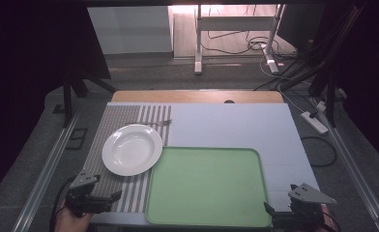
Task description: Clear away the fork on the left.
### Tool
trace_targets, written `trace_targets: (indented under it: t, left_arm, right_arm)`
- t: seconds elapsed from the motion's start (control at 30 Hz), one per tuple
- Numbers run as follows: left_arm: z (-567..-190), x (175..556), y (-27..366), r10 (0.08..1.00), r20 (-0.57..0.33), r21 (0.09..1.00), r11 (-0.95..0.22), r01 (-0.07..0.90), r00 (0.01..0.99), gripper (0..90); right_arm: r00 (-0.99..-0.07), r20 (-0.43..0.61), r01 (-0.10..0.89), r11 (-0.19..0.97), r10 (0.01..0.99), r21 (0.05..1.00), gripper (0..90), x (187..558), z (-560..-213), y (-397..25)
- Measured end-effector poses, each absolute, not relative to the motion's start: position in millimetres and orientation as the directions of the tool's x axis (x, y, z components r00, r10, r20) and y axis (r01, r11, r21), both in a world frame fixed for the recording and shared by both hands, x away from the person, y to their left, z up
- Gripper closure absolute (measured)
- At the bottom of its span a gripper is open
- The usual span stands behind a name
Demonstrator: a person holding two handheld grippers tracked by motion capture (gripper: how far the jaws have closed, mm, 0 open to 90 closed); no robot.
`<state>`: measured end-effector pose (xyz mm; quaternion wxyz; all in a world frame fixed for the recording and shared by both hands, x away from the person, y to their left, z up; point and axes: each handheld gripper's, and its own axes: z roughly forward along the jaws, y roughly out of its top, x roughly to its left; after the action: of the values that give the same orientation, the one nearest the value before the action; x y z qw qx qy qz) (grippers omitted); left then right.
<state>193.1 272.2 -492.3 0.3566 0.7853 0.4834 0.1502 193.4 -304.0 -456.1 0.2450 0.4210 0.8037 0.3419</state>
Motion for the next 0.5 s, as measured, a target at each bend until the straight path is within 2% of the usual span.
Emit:
trace_targets:
  t: [0.5]
  left_arm:
    - [-492.8, 194.3, 273.6, 0.859, -0.13, 0.7, -0.275, 0.659, 0.496, 0.4]
  right_arm:
    - [-0.54, -0.09, 0.513, 0.412, 0.837, 0.754, 0.0, 194.0, -456.3, -304.0]
